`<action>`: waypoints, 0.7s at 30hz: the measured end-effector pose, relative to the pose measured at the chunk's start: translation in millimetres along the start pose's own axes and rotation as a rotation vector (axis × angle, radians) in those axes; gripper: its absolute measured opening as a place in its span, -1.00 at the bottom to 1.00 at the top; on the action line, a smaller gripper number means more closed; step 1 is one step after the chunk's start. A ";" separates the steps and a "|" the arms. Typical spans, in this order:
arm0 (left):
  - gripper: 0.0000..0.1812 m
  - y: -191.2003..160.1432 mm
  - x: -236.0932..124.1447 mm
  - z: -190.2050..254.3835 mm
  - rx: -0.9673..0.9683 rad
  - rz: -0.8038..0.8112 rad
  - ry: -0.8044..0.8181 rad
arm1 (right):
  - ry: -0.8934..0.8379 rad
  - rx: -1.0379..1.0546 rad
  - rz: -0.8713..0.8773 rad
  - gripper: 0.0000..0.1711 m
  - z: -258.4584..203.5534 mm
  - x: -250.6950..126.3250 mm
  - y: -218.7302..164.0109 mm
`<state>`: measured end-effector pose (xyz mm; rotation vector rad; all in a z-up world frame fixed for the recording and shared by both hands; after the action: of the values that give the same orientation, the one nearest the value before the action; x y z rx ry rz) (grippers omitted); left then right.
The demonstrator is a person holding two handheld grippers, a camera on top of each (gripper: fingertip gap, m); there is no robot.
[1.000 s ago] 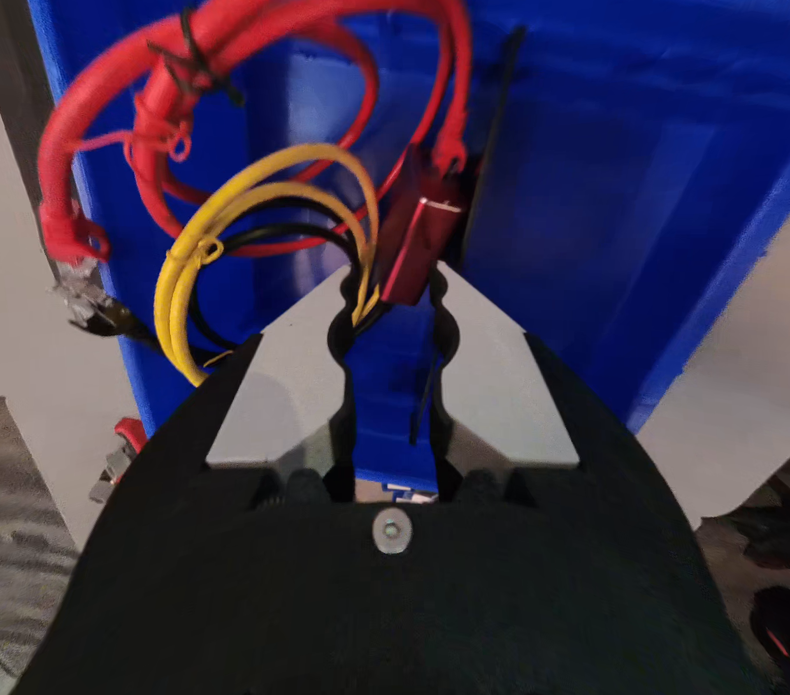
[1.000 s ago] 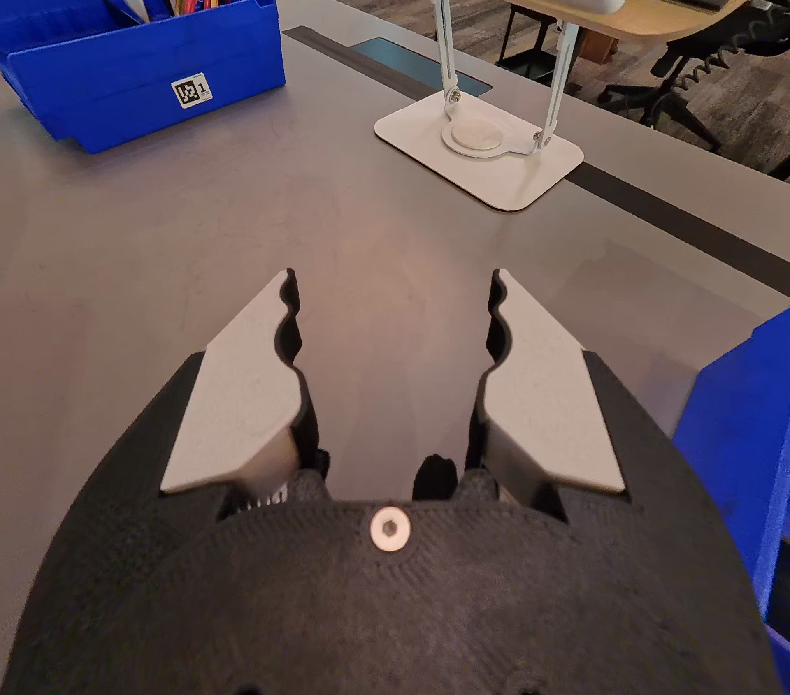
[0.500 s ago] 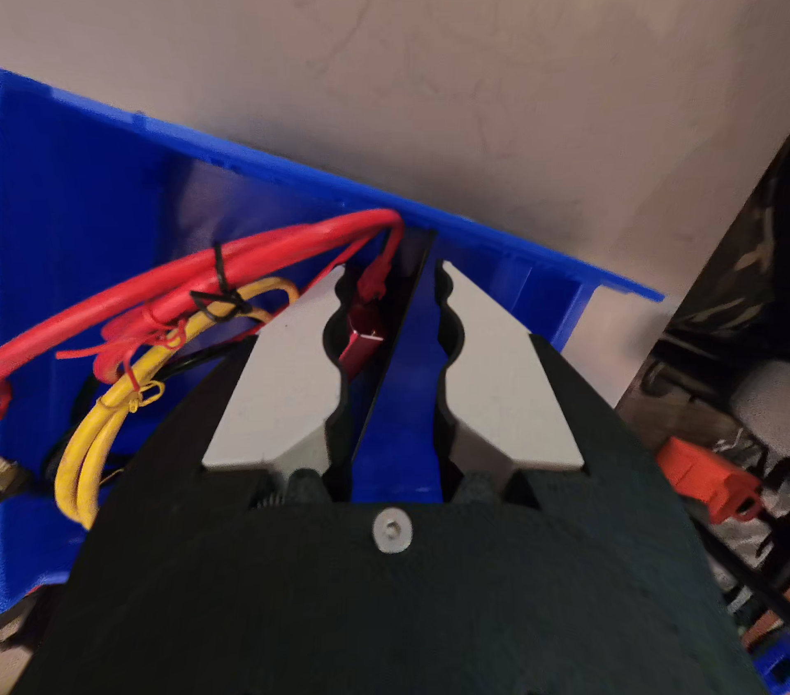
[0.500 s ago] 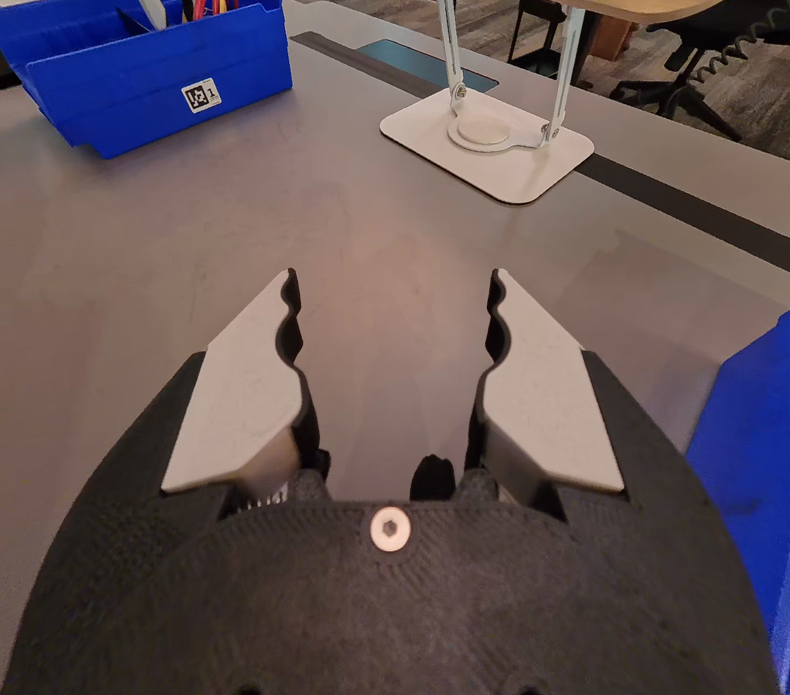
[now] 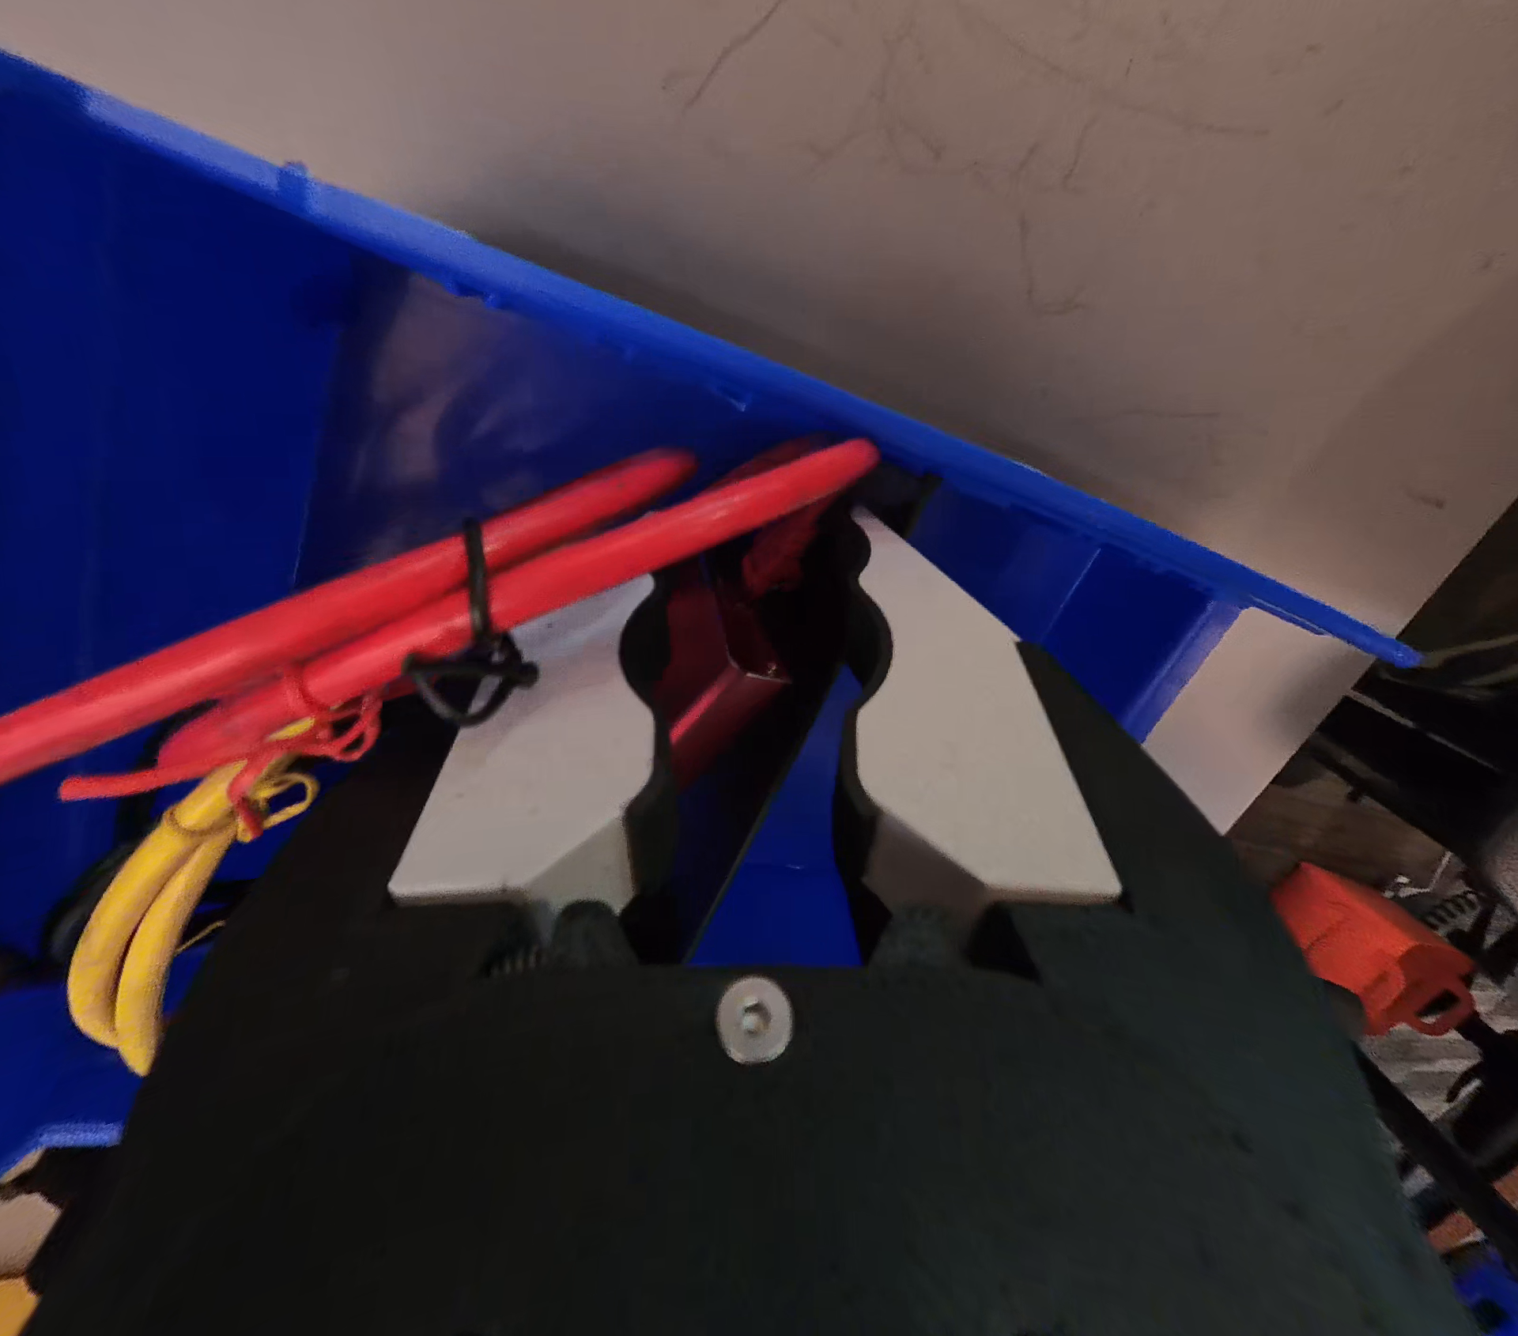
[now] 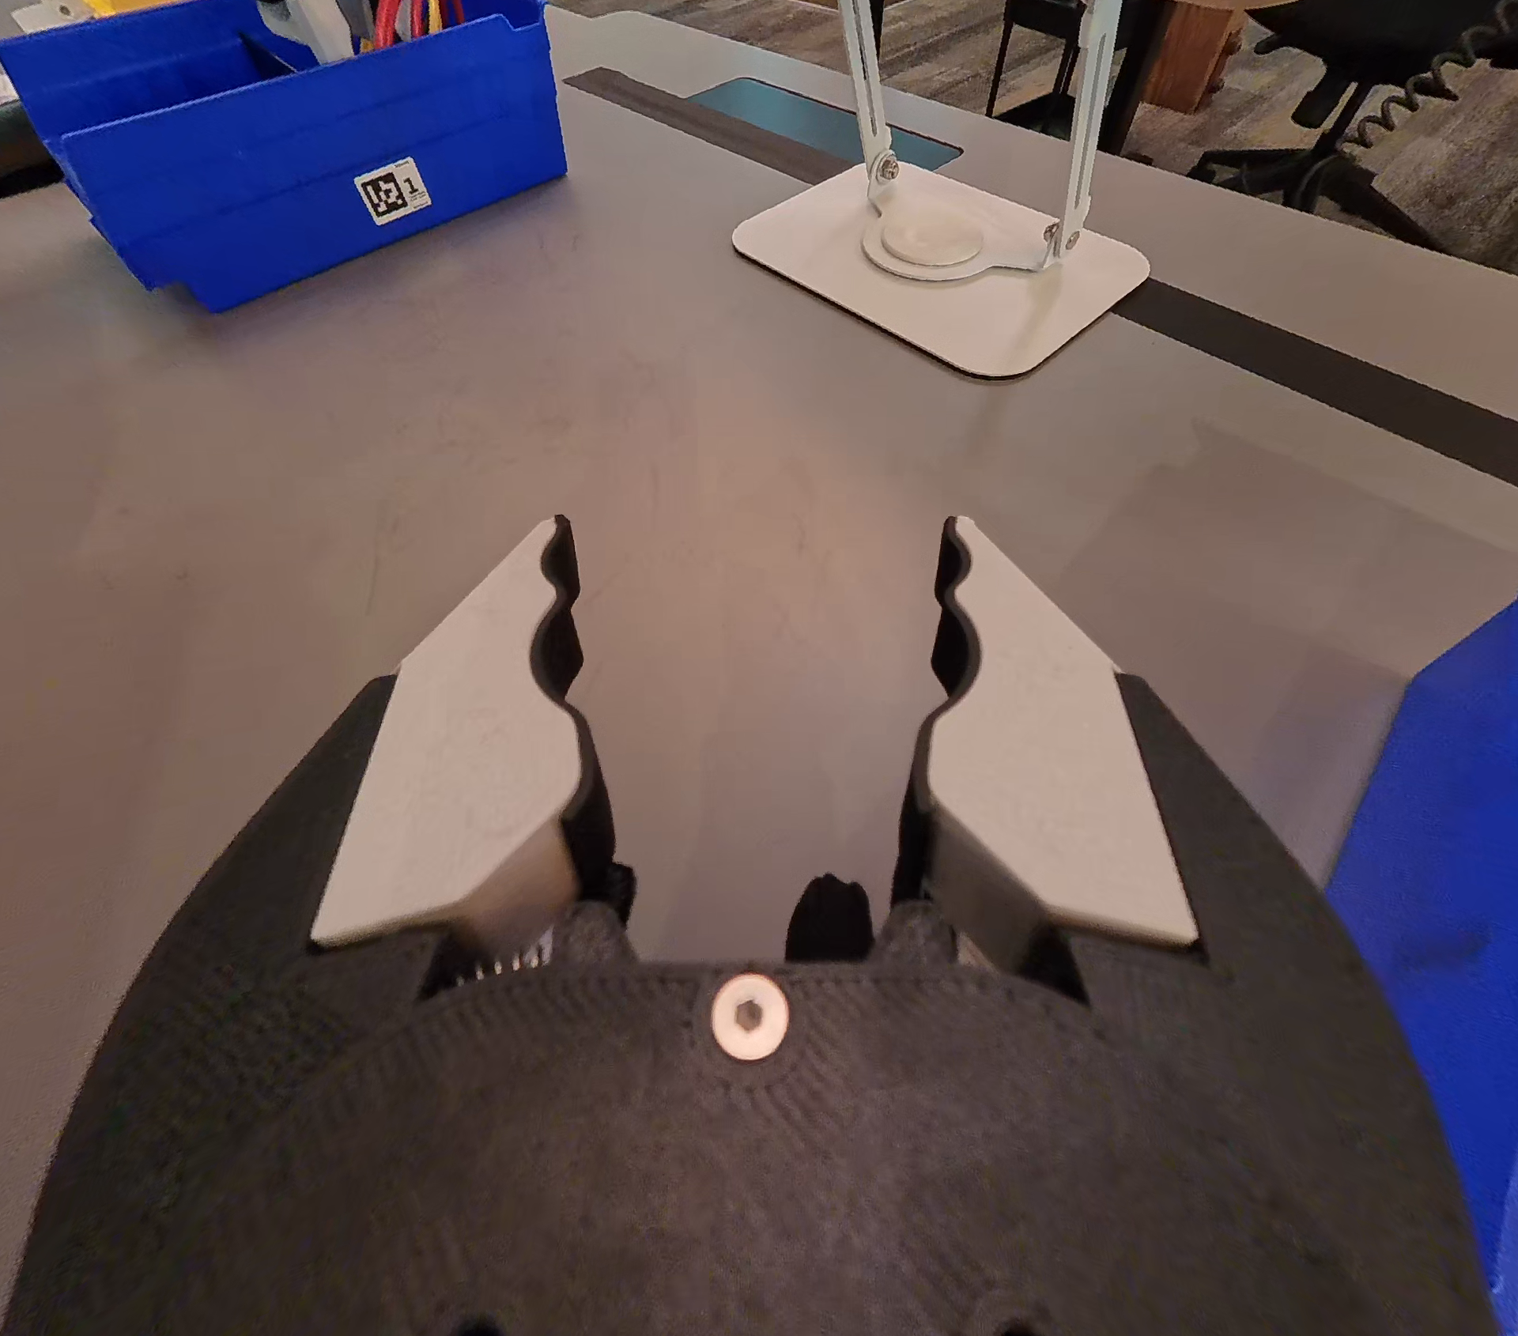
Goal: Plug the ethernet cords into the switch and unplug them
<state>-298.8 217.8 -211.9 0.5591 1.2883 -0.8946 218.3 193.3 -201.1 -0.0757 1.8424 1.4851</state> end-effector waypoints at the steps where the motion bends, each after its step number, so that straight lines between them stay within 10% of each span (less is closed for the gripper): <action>1: -0.64 1.1 1.6 1.0 0.017 -0.007 0.012 | 0.000 0.000 0.000 0.01 -0.1 -0.2 -0.1; 21: -0.94 -6.9 -40.1 11.0 0.023 0.223 0.208 | 0.004 -0.002 0.006 -0.01 -1.8 -2.0 0.5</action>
<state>-299.3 215.3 -169.8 0.8134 1.3722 -0.6798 218.6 191.2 -199.5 -0.0737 1.8463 1.4919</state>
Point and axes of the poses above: each gripper's, where its closed fingertips meet, x out along the fingers, y out of its top, z = x × y across the jaws, the point moved 7 cm from there along -x, back along the fingers, and after that the axes turned 14 degrees about -z, right-handed, at the moved point
